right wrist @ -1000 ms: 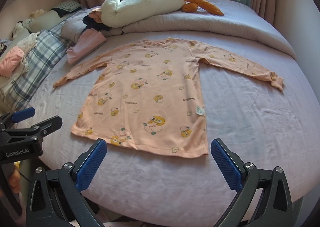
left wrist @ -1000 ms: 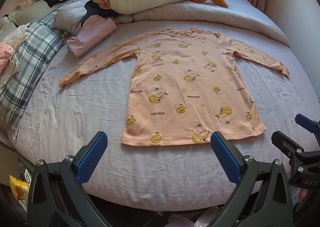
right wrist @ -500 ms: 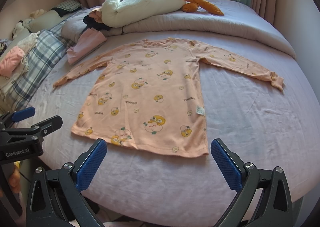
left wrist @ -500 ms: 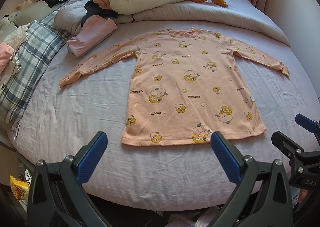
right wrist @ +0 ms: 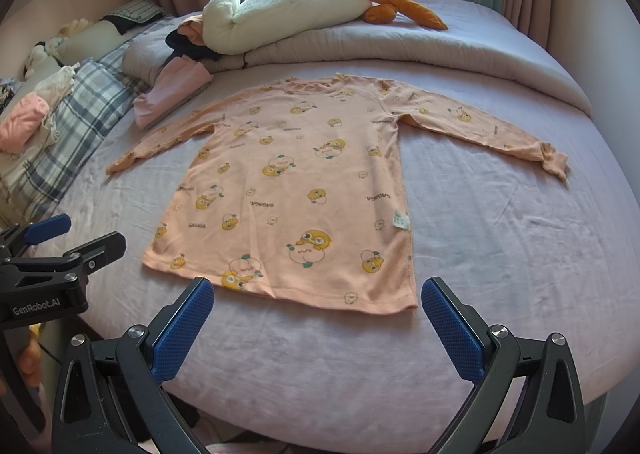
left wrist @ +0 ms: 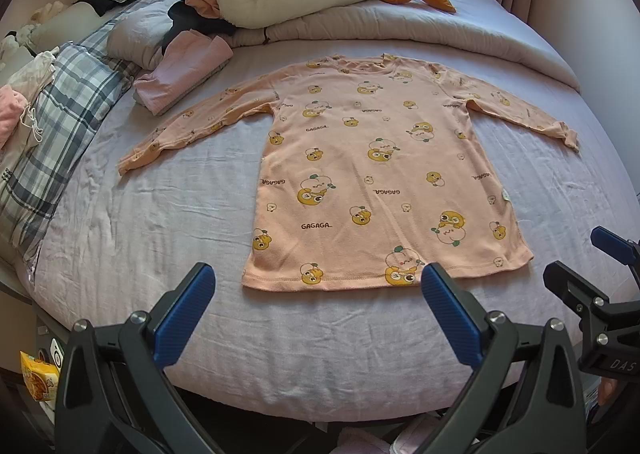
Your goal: Fold small clothes
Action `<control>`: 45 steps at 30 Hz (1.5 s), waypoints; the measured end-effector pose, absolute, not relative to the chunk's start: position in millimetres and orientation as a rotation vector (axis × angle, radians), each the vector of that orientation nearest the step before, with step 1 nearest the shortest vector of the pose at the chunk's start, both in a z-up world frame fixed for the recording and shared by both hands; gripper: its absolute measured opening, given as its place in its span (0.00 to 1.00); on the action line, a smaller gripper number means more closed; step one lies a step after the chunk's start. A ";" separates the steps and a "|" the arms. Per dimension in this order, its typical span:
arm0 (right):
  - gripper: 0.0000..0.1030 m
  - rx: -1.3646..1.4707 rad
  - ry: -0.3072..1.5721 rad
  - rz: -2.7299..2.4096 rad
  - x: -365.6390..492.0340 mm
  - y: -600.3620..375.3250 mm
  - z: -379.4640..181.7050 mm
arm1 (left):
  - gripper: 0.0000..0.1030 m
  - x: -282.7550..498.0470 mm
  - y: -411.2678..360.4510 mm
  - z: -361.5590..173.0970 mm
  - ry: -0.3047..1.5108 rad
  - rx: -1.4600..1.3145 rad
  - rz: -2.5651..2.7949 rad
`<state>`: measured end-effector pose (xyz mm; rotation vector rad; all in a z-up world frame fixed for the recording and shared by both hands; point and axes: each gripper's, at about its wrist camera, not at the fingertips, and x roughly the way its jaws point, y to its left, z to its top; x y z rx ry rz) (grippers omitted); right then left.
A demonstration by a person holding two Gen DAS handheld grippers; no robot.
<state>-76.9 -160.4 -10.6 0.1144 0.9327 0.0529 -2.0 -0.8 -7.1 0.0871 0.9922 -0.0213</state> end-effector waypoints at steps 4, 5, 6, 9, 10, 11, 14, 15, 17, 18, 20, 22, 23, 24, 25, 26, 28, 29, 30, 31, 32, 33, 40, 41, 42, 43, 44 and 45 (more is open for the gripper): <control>1.00 0.113 0.931 0.053 -77.0 -160.4 -10.4 | 1.00 -2.3 -0.8 -7.2 0.992 0.090 -0.020; 1.00 0.114 0.931 0.053 -77.0 -160.5 -10.4 | 1.00 -2.4 -0.9 -7.3 0.992 0.091 -0.020; 1.00 0.114 0.932 0.053 -76.5 -160.6 -10.2 | 1.00 -2.6 -0.7 -7.3 0.991 0.091 -0.020; 1.00 0.114 0.933 0.052 -76.7 -160.6 -10.1 | 1.00 -2.4 -1.0 -7.4 0.992 0.091 -0.020; 1.00 0.114 0.933 0.053 -76.7 -160.7 -10.1 | 1.00 -2.2 -1.2 -7.3 0.992 0.091 -0.020; 1.00 0.114 0.933 0.053 -76.6 -160.7 -10.1 | 1.00 -2.2 -1.2 -7.3 0.992 0.091 -0.020; 1.00 0.124 0.927 0.052 -75.7 -161.6 -8.6 | 1.00 -2.4 -0.2 -7.2 0.987 0.079 -0.035; 1.00 0.136 0.920 0.054 -76.2 -163.4 -8.4 | 1.00 -1.9 0.9 -7.2 0.985 0.064 -0.044; 1.00 0.207 0.895 0.088 -75.6 -171.4 -8.9 | 1.00 1.4 4.6 -8.9 0.984 0.008 -0.068; 1.00 0.259 0.887 0.113 -74.3 -177.1 -10.4 | 1.00 3.5 8.6 -10.5 0.985 -0.024 -0.076; 1.00 0.387 0.878 0.156 -70.3 -192.2 -17.0 | 1.00 10.3 13.8 -17.0 0.997 -0.088 -0.092; 1.00 0.521 0.878 0.175 -66.2 -210.7 -28.3 | 1.00 16.8 20.3 -25.4 1.024 -0.165 -0.129; 1.00 0.576 0.873 0.176 -64.8 -220.0 -34.4 | 1.00 19.8 24.2 -30.4 1.038 -0.214 -0.146; 1.00 0.621 0.870 0.167 -63.8 -229.0 -40.0 | 1.00 22.8 27.9 -35.8 1.054 -0.265 -0.156; 1.00 0.654 0.868 0.150 -62.6 -237.9 -45.9 | 1.00 26.8 30.7 -41.7 1.078 -0.307 -0.159; 1.00 0.681 0.865 0.132 -61.3 -246.4 -50.0 | 1.00 31.4 33.2 -48.2 1.101 -0.341 -0.159; 1.00 0.717 0.845 0.093 -57.0 -264.4 -56.9 | 1.00 38.3 37.0 -57.0 1.113 -0.377 -0.151; 1.00 0.735 0.834 0.070 -54.2 -274.7 -60.4 | 1.00 41.5 38.2 -59.7 1.111 -0.389 -0.147; 1.00 0.756 0.825 0.044 -51.8 -286.3 -64.0 | 1.00 45.4 39.3 -62.5 1.110 -0.398 -0.144; 1.00 0.784 0.815 0.018 -49.5 -300.4 -68.4 | 1.00 49.1 40.5 -65.0 1.111 -0.411 -0.145; 1.00 0.812 0.804 -0.002 -45.9 -313.5 -73.1 | 1.00 53.6 41.6 -67.7 1.112 -0.421 -0.147; 1.00 0.842 0.792 -0.025 -42.6 -327.4 -77.9 | 1.00 58.0 42.8 -70.3 1.116 -0.430 -0.147; 1.00 1.057 0.664 -0.207 -17.6 -429.3 -109.5 | 1.00 91.6 43.0 -86.8 1.146 -0.462 -0.146; 1.00 1.082 0.649 -0.224 -11.7 -439.6 -114.2 | 1.00 97.4 41.8 -89.0 1.150 -0.459 -0.141; 1.00 1.107 0.633 -0.249 -7.1 -450.8 -118.6 | 1.00 102.5 40.7 -90.8 1.154 -0.457 -0.137; 1.00 1.128 0.622 -0.270 -2.2 -459.3 -123.3 | 1.00 107.4 40.1 -92.2 1.157 -0.456 -0.133; 1.00 1.155 0.604 -0.284 1.9 -469.2 -128.2 | 1.00 112.2 39.6 -93.7 1.159 -0.456 -0.125; 1.00 1.186 0.575 -0.294 5.0 -477.2 -131.8 | 1.00 116.4 38.9 -94.6 1.158 -0.457 -0.121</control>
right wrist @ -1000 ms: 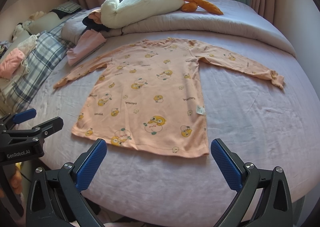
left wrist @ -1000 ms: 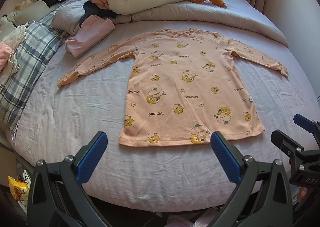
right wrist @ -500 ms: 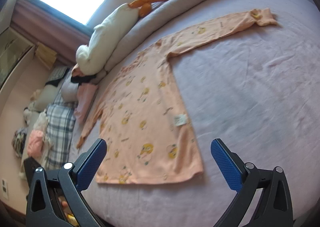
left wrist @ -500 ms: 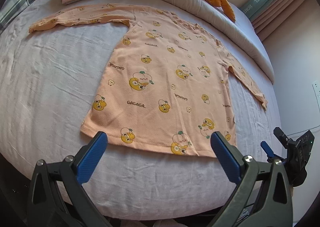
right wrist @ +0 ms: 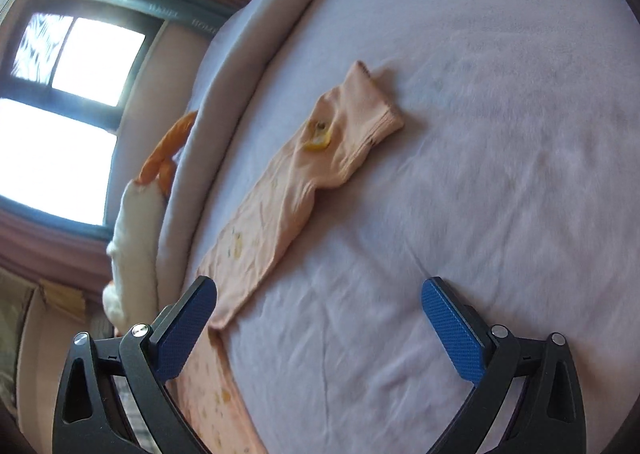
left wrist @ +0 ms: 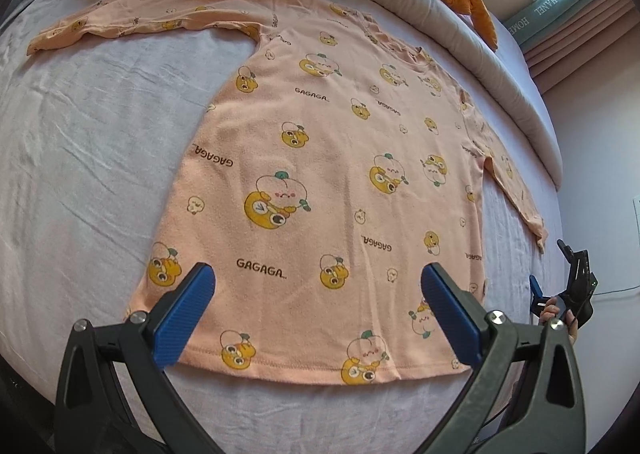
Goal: Fold small clothes
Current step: 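Grasp the pink shirt's sleeve cuff with the right gripper and lift it, then fold the sleeve across the shirt body with the right gripper while the left gripper grasps the other cuff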
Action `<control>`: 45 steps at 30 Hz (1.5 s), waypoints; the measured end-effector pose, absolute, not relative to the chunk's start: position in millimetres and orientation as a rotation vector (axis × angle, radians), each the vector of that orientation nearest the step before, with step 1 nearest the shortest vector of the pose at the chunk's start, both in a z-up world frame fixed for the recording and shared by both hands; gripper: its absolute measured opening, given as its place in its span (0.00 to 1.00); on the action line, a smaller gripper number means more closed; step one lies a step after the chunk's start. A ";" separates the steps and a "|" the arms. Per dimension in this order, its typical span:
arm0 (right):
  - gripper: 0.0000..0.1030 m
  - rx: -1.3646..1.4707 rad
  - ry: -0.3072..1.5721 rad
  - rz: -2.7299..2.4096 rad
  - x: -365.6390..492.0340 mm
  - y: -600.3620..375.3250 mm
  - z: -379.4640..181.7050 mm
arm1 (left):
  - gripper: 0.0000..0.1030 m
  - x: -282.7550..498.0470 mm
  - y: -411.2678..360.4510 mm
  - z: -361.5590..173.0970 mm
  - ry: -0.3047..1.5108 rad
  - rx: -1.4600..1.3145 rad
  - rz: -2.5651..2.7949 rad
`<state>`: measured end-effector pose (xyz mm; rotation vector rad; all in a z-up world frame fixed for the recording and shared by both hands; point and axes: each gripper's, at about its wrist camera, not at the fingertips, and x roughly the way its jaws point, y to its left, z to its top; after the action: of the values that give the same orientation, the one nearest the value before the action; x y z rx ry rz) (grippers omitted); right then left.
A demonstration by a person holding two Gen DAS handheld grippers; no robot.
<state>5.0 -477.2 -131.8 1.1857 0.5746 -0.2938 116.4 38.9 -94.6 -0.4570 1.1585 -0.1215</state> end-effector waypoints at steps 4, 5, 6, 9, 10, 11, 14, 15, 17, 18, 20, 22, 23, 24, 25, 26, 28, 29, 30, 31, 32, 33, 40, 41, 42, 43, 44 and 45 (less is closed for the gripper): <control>0.90 1.244 0.469 -0.303 21.7 -496.6 -130.2 | 1.00 131.3 33.4 -95.3 1.152 -0.443 -0.123; 0.85 1.254 0.460 -0.304 27.8 -502.0 -131.1 | 1.00 134.3 32.3 -95.0 1.149 -0.439 -0.121; 0.75 1.271 0.460 -0.314 34.0 -506.1 -133.9 | 1.00 136.9 31.5 -95.2 1.147 -0.437 -0.120; 0.52 1.318 0.452 -0.340 43.1 -520.6 -143.7 | 1.00 142.9 30.5 -97.2 1.148 -0.442 -0.118; 0.39 1.325 0.447 -0.354 44.4 -523.1 -144.7 | 1.00 144.3 30.9 -98.5 1.151 -0.445 -0.118; 0.32 1.330 0.445 -0.370 42.8 -526.9 -146.7 | 1.00 145.3 32.5 -100.2 1.154 -0.448 -0.114; 0.08 1.322 0.451 -0.431 42.6 -530.2 -145.6 | 1.00 146.3 41.1 -104.8 1.163 -0.454 -0.100; 0.07 1.299 0.444 -0.426 41.9 -527.2 -139.7 | 1.00 145.7 45.9 -105.6 1.161 -0.460 -0.094; 0.07 1.185 0.458 -0.420 52.1 -517.7 -117.5 | 1.00 144.2 56.2 -106.3 1.153 -0.470 -0.079; 0.07 1.101 0.472 -0.414 61.4 -510.7 -101.4 | 1.00 143.4 61.9 -106.7 1.149 -0.476 -0.070; 0.07 0.948 0.488 -0.364 79.4 -487.2 -65.6 | 1.00 142.0 72.9 -108.1 1.149 -0.493 -0.057; 0.07 0.817 0.488 -0.302 98.9 -456.5 -27.5 | 1.00 138.8 83.0 -108.7 1.144 -0.515 -0.048; 0.07 0.764 0.483 -0.267 108.8 -439.4 -9.0 | 1.00 136.7 88.6 -108.6 1.138 -0.528 -0.046; 0.07 0.718 0.479 -0.229 119.2 -422.4 7.2 | 1.00 134.7 93.3 -108.4 1.133 -0.537 -0.046; 0.07 0.671 0.482 -0.188 130.1 -401.8 23.1 | 1.00 132.6 98.4 -108.2 1.128 -0.546 -0.043; 0.07 0.629 0.488 -0.151 140.8 -380.6 35.9 | 1.00 130.1 103.9 -108.0 1.125 -0.556 -0.040; 0.07 0.540 0.514 -0.076 165.3 -335.3 54.1 | 1.00 125.3 117.1 -108.4 1.119 -0.580 -0.033; 0.07 0.492 0.529 -0.046 175.7 -310.8 60.0 | 1.00 122.7 124.8 -108.8 1.115 -0.594 -0.025; 0.07 0.442 0.546 -0.021 185.6 -285.7 63.3 | 1.00 120.1 131.8 -109.3 1.113 -0.604 -0.017; 0.07 0.382 0.564 0.000 193.1 -257.7 63.2 | 1.00 117.7 138.5 -109.5 1.111 -0.614 -0.007; 0.07 0.323 0.583 0.014 203.2 -231.9 61.6 | 1.00 115.5 145.0 -109.7 1.111 -0.622 0.001; 0.07 0.266 0.605 0.028 215.0 -208.7 57.3 | 1.00 112.9 151.3 -109.7 1.111 -0.625 0.009; 0.07 -0.214 0.762 0.095 250.4 -42.0 -16.4 | 1.00 103.5 185.4 -114.0 1.105 -0.626 0.057; 0.07 -0.286 0.786 0.089 253.6 -25.0 -30.3 | 1.00 102.8 189.3 -115.3 1.106 -0.630 0.063; 0.07 -0.335 0.808 0.099 255.7 -11.4 -44.4 | 1.00 102.4 193.5 -116.4 1.105 -0.635 0.066; 0.07 -0.362 0.836 0.124 256.2 1.0 -55.0 | 1.00 101.7 197.4 -117.1 1.103 -0.640 0.071; 0.08 -0.370 0.858 0.159 255.5 9.1 -64.4 | 1.00 100.8 201.3 -117.6 1.099 -0.645 0.078; 0.13 -0.368 0.869 0.202 253.6 17.5 -69.3 | 1.00 100.3 205.3 -118.0 1.094 -0.651 0.085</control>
<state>253.6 17.5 -69.3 -0.3675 0.8693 0.2018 100.3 205.3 -118.0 -0.6511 1.0940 0.0845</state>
